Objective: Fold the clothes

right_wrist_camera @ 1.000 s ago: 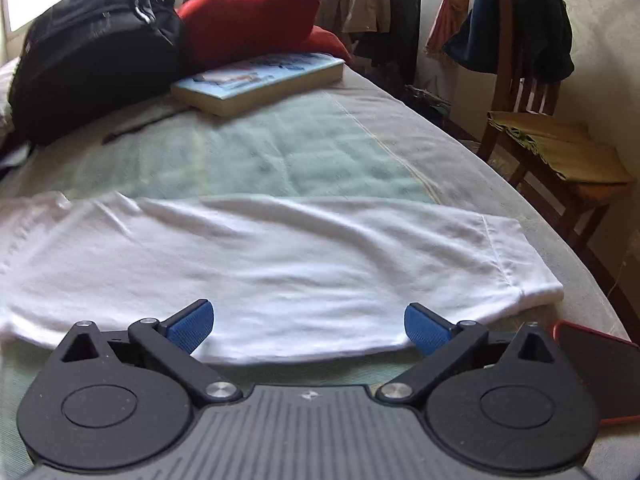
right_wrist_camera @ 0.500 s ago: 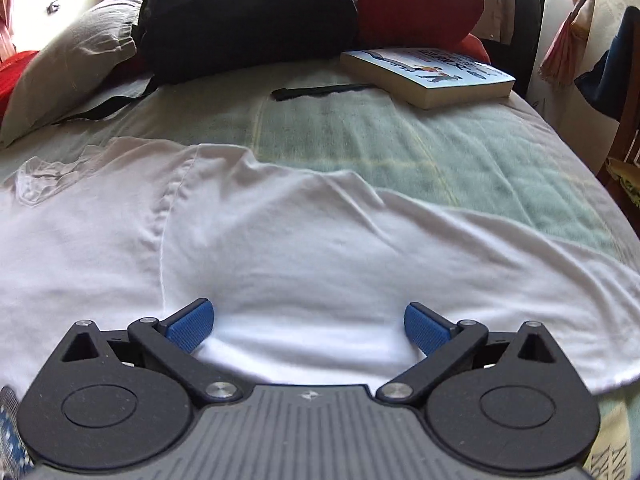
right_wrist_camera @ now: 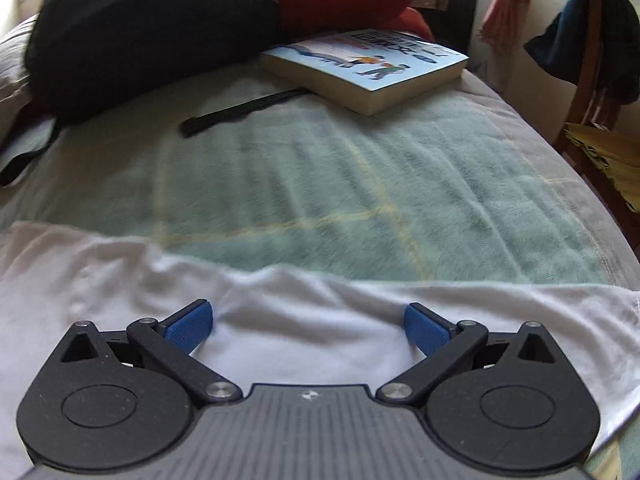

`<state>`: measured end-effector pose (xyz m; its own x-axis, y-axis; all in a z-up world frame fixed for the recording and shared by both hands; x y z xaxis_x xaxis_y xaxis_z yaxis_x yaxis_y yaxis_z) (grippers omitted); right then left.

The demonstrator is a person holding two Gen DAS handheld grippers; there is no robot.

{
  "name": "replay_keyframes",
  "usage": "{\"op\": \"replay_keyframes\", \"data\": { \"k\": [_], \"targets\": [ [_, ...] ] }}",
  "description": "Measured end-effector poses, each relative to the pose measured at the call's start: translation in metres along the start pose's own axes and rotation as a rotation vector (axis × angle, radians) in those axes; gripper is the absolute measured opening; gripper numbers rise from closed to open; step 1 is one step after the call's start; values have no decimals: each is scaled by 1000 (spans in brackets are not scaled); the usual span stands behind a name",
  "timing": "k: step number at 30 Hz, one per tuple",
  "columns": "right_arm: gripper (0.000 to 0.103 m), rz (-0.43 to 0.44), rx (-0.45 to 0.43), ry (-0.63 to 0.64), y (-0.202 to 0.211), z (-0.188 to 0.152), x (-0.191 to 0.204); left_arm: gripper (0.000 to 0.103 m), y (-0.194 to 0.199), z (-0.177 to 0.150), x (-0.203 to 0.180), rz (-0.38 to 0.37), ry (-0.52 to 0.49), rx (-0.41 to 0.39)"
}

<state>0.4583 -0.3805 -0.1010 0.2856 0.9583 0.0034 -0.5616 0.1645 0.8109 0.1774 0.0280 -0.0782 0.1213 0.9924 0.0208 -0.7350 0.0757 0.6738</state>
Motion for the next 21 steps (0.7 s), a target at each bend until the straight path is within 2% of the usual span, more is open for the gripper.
{"op": "replay_keyframes", "data": {
  "k": [2,7,20,21],
  "targets": [
    [103,-46,2,-37,-9,10,-5,102,-2,2,5,4,8,0],
    [103,56,-36,17,24,23,27,102,-7,5,11,3,20,-1],
    [103,24,24,46,-20,38,73,102,-13,6,26,12,46,8],
    [103,52,23,77,-10,31,78,102,-12,7,28,12,45,6]
  ]
}}
Point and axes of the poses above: each gripper's, at about its wrist camera, not at the fingertips, and y roughly against the way its jaws point, x to its left, z to its top, the point moved 6 cm from there along -y, roughly the way its jaws point, and after that the axes turned 2 degrees about x, right-handed, at the moved point
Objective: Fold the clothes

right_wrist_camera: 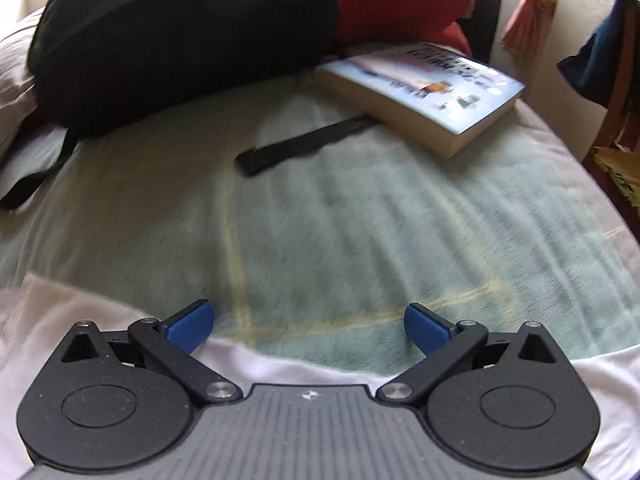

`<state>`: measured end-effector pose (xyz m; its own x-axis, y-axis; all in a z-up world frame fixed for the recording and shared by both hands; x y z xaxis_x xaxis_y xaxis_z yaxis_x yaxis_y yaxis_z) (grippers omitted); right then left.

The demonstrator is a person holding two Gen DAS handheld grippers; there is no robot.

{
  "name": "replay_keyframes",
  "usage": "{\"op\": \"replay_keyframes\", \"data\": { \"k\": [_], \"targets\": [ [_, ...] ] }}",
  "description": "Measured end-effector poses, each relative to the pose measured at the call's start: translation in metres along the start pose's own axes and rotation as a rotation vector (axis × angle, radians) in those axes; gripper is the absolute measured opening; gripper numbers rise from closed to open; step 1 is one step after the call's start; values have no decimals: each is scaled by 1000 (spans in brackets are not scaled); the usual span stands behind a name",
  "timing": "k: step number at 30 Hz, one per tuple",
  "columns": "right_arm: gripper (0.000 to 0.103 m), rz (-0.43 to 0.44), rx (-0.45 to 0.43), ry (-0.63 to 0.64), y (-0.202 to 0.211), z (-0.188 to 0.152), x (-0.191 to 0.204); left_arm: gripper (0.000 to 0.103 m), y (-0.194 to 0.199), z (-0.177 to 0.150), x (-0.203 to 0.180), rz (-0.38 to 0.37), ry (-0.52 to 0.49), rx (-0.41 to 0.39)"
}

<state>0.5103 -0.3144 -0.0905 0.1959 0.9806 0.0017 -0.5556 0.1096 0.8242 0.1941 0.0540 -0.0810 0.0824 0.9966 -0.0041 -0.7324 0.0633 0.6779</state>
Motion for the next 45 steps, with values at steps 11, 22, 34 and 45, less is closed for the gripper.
{"op": "replay_keyframes", "data": {
  "k": [11,22,34,45],
  "targets": [
    [103,322,-18,362,123,-84,69,102,19,4,14,12,-111,8],
    [103,355,41,598,154,-217,114,102,16,-39,21,-83,-132,82],
    [103,324,-45,447,192,-295,49,102,65,-83,30,-42,-192,100],
    [103,321,-80,385,209,-318,46,102,58,-79,10,-53,-240,37]
  ]
}}
Point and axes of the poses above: each gripper's, at about its wrist camera, not at the fingertips, and y roughly against the way its jaws point, x to its left, z to its top, the point moved 6 cm from there along -y, roughly the way its jaws point, and after that the axes turned 2 degrees about x, right-handed, at the moved point
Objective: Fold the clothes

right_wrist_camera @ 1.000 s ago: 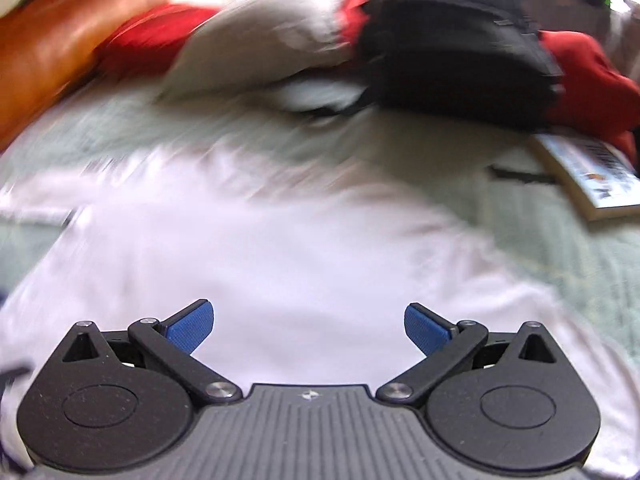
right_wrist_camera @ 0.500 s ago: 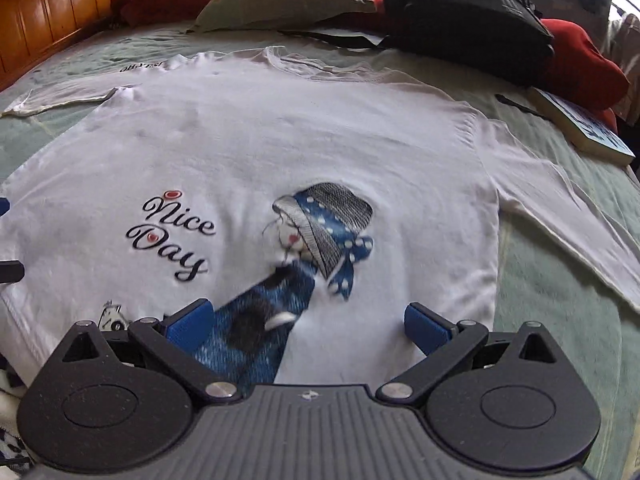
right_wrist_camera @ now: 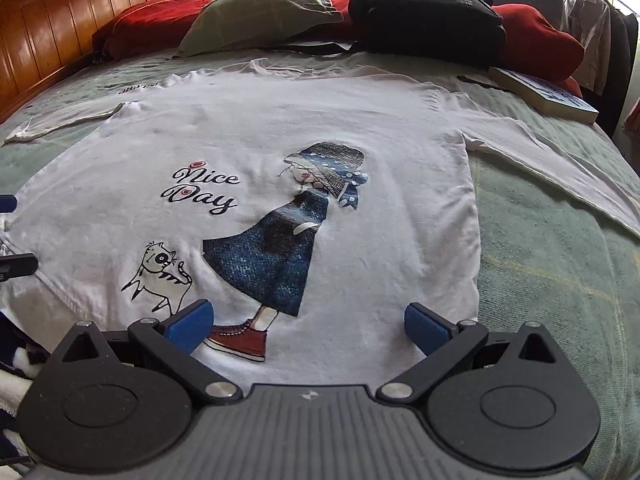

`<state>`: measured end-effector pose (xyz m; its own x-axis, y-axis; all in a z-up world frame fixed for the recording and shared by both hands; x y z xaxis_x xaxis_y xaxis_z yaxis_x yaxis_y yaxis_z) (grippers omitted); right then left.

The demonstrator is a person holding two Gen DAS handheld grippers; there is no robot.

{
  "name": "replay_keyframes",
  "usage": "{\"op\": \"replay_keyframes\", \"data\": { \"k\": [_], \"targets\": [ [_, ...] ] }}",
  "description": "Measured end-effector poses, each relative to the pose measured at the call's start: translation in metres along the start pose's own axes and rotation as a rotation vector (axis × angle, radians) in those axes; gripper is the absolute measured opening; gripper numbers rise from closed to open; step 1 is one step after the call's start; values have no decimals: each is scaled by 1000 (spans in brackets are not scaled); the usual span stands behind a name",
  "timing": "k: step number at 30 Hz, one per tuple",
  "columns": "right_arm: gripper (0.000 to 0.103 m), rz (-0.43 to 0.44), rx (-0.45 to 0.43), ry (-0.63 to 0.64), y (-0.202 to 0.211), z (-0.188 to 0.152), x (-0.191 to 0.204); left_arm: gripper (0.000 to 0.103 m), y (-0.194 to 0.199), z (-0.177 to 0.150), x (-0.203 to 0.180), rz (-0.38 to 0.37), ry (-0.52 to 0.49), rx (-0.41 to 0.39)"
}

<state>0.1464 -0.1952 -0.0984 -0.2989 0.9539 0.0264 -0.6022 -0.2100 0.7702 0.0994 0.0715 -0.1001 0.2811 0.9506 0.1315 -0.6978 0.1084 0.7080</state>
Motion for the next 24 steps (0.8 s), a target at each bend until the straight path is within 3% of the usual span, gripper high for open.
{"op": "replay_keyframes", "data": {
  "k": [4,6,9,11,14,17,19,24],
  "targets": [
    [103,3,-1,14,6,0,7,102,5,-20,4,-53,80,12],
    [103,17,-24,21,7,12,13,102,15,-27,6,-53,60,24],
    [103,40,-59,31,9,30,23,102,26,-15,12,-53,33,18],
    [103,55,-83,37,10,43,30,102,28,6,18,-73,33,-28],
    [103,89,-113,40,9,63,41,102,12,34,26,-107,51,-62],
    [103,120,-104,34,0,75,45,102,-20,47,32,-153,113,-29],
    [103,141,-97,30,-5,82,48,102,-36,41,36,-173,161,10],
    [103,192,-80,20,-20,102,55,102,-31,24,44,-171,174,16]
  ]
}}
Point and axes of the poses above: each gripper's, at about its wrist camera, not at the fingertips, and y roughly against the way its jaws point, x to its left, z to its top, the point moved 6 cm from there along -y, roughly the way its jaws point, and after that the axes turned 2 degrees about x, right-handed, at the moved point
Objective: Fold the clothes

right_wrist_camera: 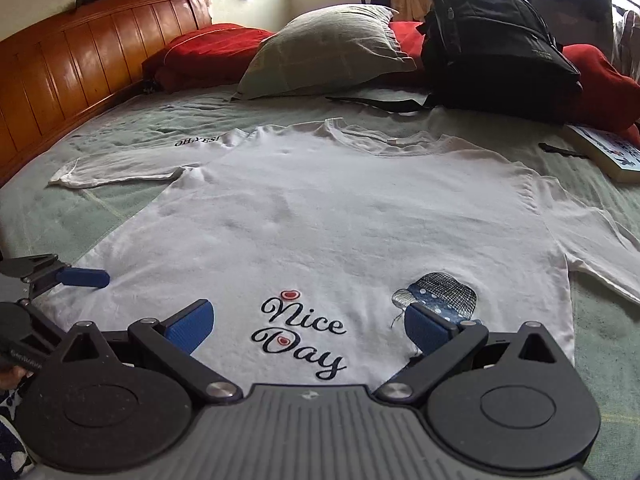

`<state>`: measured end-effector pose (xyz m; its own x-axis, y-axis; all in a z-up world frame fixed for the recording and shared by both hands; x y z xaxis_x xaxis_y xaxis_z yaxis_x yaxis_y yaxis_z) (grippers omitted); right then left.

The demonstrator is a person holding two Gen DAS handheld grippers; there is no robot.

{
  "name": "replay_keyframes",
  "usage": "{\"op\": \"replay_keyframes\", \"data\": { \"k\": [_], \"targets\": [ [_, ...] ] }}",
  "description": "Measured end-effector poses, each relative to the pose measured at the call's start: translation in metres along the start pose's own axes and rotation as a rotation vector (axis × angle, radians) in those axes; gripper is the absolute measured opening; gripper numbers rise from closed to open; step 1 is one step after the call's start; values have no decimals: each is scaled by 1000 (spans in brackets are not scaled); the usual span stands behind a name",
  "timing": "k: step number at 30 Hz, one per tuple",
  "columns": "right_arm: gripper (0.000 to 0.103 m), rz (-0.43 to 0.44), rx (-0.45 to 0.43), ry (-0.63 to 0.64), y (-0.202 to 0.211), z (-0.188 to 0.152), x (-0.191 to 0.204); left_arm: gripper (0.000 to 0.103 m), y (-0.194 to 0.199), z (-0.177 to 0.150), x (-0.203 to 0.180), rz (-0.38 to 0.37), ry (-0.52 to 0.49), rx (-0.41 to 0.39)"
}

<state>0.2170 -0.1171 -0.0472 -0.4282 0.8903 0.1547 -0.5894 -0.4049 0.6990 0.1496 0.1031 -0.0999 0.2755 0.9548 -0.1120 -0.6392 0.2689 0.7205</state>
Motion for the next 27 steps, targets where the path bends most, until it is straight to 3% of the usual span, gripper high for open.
{"op": "replay_keyframes", "data": {
  "k": [5,11,17,23,27],
  "targets": [
    [103,88,2,-26,-16,22,8,102,25,18,38,32,85,-39],
    [103,258,2,-38,-30,47,34,102,46,42,134,178,229,-123],
    [103,300,14,-9,-46,63,48,102,45,42,231,249,434,-187],
    [103,278,37,-3,-66,69,48,102,26,31,288,230,591,-209],
    [103,265,53,-16,-79,71,44,102,16,23,309,162,681,-251]
  ]
}}
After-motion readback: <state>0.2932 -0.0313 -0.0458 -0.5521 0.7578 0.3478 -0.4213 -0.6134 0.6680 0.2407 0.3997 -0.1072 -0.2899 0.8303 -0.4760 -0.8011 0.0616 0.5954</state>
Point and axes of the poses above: each gripper's, at about its wrist camera, not at the fingertips, and y roughly against the way its jaws point, x to its left, z to its top, the point moved 6 cm from there along -y, roughly the way its jaws point, and after that the axes turned 2 degrees about x, right-handed, at the moved point
